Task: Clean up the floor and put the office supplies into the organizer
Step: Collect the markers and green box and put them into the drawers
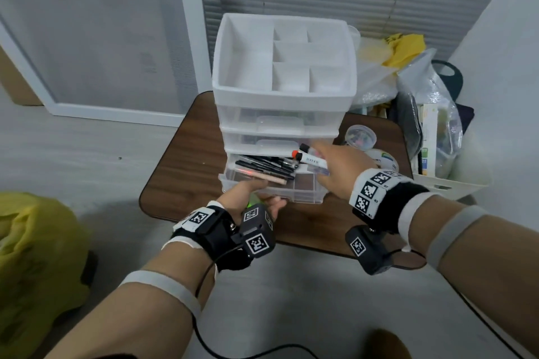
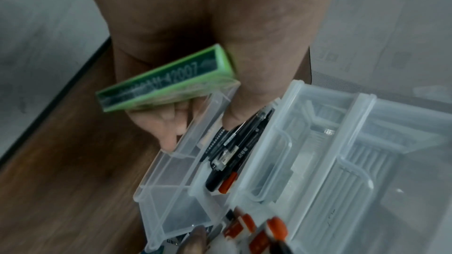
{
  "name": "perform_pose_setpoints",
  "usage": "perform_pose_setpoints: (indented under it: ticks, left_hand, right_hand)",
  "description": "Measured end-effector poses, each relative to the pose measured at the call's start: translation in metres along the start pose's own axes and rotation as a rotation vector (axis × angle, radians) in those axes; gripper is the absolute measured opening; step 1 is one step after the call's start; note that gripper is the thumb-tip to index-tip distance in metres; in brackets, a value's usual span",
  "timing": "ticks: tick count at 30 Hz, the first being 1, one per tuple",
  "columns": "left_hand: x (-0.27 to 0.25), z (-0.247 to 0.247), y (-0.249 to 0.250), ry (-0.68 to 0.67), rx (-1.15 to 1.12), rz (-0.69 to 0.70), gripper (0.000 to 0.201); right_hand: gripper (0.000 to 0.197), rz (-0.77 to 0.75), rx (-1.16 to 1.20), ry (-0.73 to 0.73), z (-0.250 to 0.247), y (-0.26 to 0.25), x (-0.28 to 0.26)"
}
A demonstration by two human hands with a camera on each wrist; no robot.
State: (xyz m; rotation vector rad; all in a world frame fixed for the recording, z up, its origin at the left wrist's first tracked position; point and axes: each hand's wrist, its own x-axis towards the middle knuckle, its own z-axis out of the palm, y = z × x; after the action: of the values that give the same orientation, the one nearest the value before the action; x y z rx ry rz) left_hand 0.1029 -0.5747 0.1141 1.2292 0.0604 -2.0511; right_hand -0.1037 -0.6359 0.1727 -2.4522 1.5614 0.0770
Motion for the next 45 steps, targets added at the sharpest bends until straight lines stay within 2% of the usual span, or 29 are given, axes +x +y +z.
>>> perform_pose_setpoints:
  ticks: [3, 5, 9, 12, 16, 19, 23, 25, 27, 29, 32, 35, 36, 38, 40, 42, 45]
  left_hand:
    - [-0.010, -0.003, -0.005, -0.019, 0.006, -0.057, 0.032]
    - [-0.013, -0.006, -0.008, -0.022, -0.009, -0.083, 0.023]
    - [-0.012, -0.017, -0.012, -0.014, -0.030, -0.092, 0.031]
    - [-0.017, -0.022, -0.016, -0.114, 0.007, -0.067, 0.028]
    - [-0.014, -0.027, -0.015, -0.111, 0.069, -0.049, 0.051]
    - [-0.014, -0.026, -0.016, -0.106, 0.056, -0.044, 0.065]
    - [-0.013, -0.026, -0.014, -0.064, 0.045, -0.038, 0.060]
    - [-0.014, -0.022, -0.012, -0.050, 0.064, -0.047, 0.055]
    - [-0.017, -0.018, -0.011, -0.046, 0.060, -0.055, 0.040]
    - [-0.017, -0.016, -0.012, -0.056, 0.050, -0.056, 0.035]
    - [-0.015, -0.015, -0.014, -0.033, 0.034, -0.035, 0.040]
    - [-0.012, -0.009, -0.020, -0.045, 0.019, 0.001, 0.043]
    - [-0.010, -0.006, -0.021, -0.048, 0.009, 0.011, 0.042]
    - [-0.007, 0.000, -0.022, -0.051, 0.004, 0.026, 0.039]
    - [-0.002, 0.008, -0.022, -0.037, 0.004, 0.046, 0.036]
    - [0.001, 0.014, -0.021, -0.022, -0.031, 0.072, 0.034]
    - [0.003, 0.023, -0.018, -0.046, -0.110, 0.113, 0.029]
  right_hand:
    - [0.042, -0.129, -0.174, 0.011, -0.009, -0.030, 0.001]
    - [0.043, -0.226, -0.206, -0.026, -0.015, -0.055, 0.007]
    - [0.045, -0.334, -0.181, -0.045, -0.010, -0.091, 0.028]
    - [0.044, -0.296, -0.165, -0.081, 0.010, -0.098, 0.037]
    - [0.037, -0.224, -0.157, -0.119, 0.034, -0.089, 0.045]
    - [0.032, -0.230, -0.103, -0.102, 0.040, -0.076, 0.046]
    - [0.056, -0.261, 0.092, -0.097, 0.041, -0.057, 0.039]
    - [0.056, -0.241, 0.164, -0.059, 0.041, -0.046, 0.035]
    - [0.045, -0.221, 0.151, -0.029, 0.041, -0.034, 0.028]
    - [0.030, -0.196, 0.117, 0.034, 0.039, -0.023, 0.017]
    - [0.013, -0.149, 0.132, 0.248, 0.038, -0.005, 0.001]
    - [0.018, 0.047, 0.202, 0.466, 0.039, 0.012, -0.004]
    - [0.025, 0.149, 0.298, 0.478, 0.038, 0.016, -0.002]
    - [0.043, 0.288, 0.530, 0.408, 0.038, 0.021, 0.005]
    - [0.054, 0.309, 0.678, 0.339, 0.036, 0.024, 0.014]
    - [0.055, 0.280, 0.735, 0.271, 0.032, 0.025, 0.021]
    - [0.040, 0.302, 0.753, 0.235, 0.025, 0.028, 0.028]
